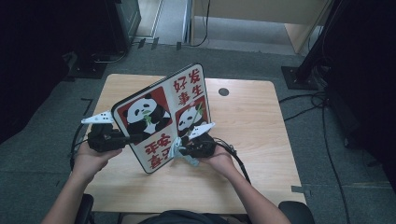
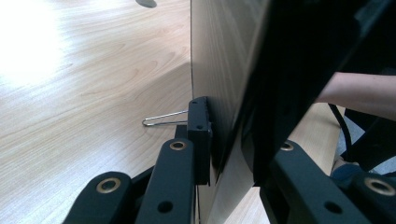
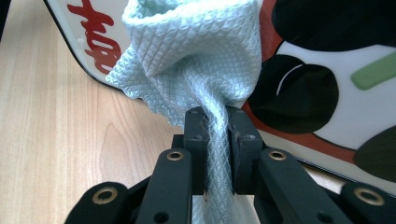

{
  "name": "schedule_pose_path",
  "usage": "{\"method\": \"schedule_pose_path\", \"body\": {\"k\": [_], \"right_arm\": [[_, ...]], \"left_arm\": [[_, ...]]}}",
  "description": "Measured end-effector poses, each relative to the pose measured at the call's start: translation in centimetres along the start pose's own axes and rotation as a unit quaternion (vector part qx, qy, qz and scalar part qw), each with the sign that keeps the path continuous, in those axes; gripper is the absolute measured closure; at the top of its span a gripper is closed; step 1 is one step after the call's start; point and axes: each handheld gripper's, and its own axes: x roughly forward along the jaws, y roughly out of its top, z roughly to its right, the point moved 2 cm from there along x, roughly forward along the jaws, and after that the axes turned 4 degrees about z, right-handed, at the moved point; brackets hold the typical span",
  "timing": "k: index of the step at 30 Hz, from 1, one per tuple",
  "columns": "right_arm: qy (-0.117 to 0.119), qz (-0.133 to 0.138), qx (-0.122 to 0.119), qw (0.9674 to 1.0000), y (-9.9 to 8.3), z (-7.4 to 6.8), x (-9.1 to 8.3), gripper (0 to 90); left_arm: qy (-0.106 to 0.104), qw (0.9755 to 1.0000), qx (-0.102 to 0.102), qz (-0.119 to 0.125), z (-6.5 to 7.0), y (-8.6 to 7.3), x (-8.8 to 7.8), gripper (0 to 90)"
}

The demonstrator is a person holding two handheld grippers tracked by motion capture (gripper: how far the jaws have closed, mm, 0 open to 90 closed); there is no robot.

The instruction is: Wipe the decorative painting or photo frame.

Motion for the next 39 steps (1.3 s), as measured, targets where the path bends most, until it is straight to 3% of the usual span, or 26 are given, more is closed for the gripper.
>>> {"method": "schedule_pose_path", "body": {"k": [6,13,17,21,24,32,39], "right_arm": [[0.004,0.015,-0.002,0.9999,1.1,-0.4,-0.9,80.4],[0.010,0.030,-0.003,0.9995,3.8,-0.8,-2.5,80.4],[0.011,0.048,-0.010,0.9987,6.0,-1.3,-3.7,80.4],[0.011,0.041,-0.017,0.9990,8.5,-1.9,-4.5,80.4],[0.011,0.054,-0.020,0.9983,10.2,-2.4,-5.0,80.4],[-0.002,0.069,-0.038,0.9969,15.7,-3.7,-6.4,80.5],[-0.008,0.088,-0.056,0.9945,19.9,-4.7,-7.6,80.5]], "left_arm": [[0.003,1.0000,0.000,0.002,0.0,0.0,0.0,79.3],[0.004,1.0000,0.000,0.002,0.1,0.1,0.0,79.3],[0.002,1.0000,0.000,0.003,0.0,0.1,0.0,79.2],[0.001,1.0000,-0.002,0.004,-0.1,0.1,0.0,79.3],[0.002,1.0000,-0.003,0.005,0.0,0.1,0.1,79.3],[0.005,0.9999,0.007,0.006,0.1,0.0,0.0,79.2],[0.004,1.0000,0.004,0.006,0.1,0.0,0.0,79.5]]}}
